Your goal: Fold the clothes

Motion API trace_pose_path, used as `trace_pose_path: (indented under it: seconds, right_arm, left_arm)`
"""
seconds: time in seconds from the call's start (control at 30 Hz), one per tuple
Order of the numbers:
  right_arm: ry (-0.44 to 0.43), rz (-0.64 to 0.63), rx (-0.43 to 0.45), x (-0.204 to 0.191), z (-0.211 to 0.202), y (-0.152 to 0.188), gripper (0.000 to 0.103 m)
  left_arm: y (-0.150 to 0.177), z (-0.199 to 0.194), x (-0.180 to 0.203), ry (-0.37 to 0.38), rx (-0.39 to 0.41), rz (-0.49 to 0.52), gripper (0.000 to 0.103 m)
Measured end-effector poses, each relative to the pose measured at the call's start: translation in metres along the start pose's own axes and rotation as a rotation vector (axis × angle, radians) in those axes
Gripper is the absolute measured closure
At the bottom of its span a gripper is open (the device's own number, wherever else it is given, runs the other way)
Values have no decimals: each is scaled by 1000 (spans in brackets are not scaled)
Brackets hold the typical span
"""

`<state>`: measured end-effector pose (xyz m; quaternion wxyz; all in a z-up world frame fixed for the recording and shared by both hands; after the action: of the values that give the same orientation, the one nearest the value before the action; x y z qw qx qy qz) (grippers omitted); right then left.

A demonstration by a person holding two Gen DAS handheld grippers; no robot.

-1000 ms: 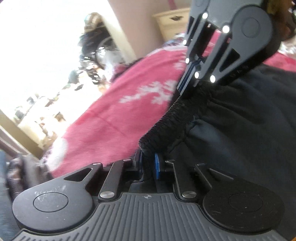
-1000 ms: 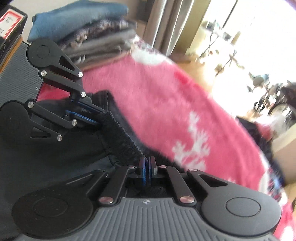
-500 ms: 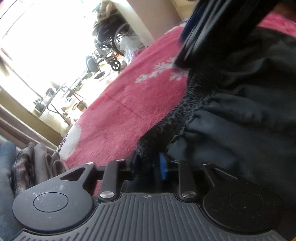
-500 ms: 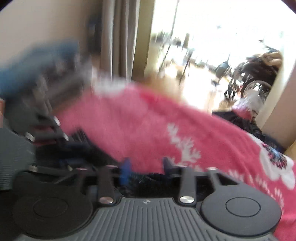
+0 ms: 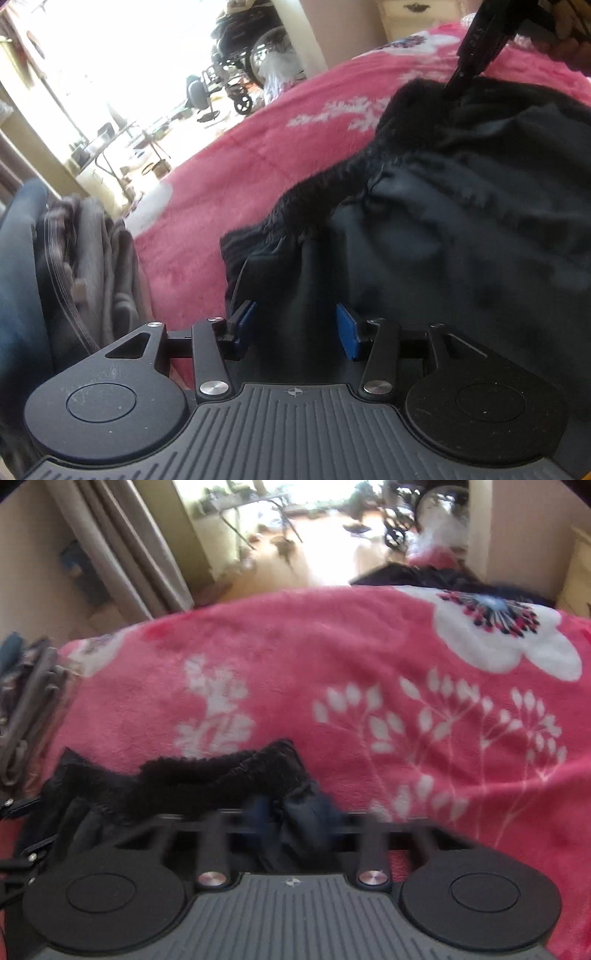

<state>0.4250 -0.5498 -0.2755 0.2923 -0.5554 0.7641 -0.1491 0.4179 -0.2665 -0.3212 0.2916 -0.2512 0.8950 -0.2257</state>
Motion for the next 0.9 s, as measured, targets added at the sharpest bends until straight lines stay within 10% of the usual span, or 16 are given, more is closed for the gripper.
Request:
trace_pose_path:
  seconds: [0.3,0.4,0.43,0.67,0.9]
  right_arm:
    - [70,226,46,24,22,4,94]
    - [36,354,49,36,7,0,75]
    - [30,398,65,43,-3,-2,61]
    - [-53,598,208,104,-133,31,60]
    - [-110,514,98,83,-239,125,60]
  left_arm:
    - [0,1,-4,-5,-24,-42,56]
    - [0,-6,-10,6,-33,-56,53]
    - [1,-10,-13,14,-35,-70,52]
    - [26,-55,-49,124,-74,-316,41]
    - [107,-119,-63,278,-214,-564,41]
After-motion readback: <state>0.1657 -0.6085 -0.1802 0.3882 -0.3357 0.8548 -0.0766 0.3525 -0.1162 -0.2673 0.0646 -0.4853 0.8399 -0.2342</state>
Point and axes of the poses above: each gripper's, at about its wrist camera, not at the fingertips, and z roughly the way its jaws point, x to its right, y to its underside, the point moved 5 cm from there along z, roughly the way its jaws point, and after that the axes turned 4 degrees about z, right-handed, at the moved point
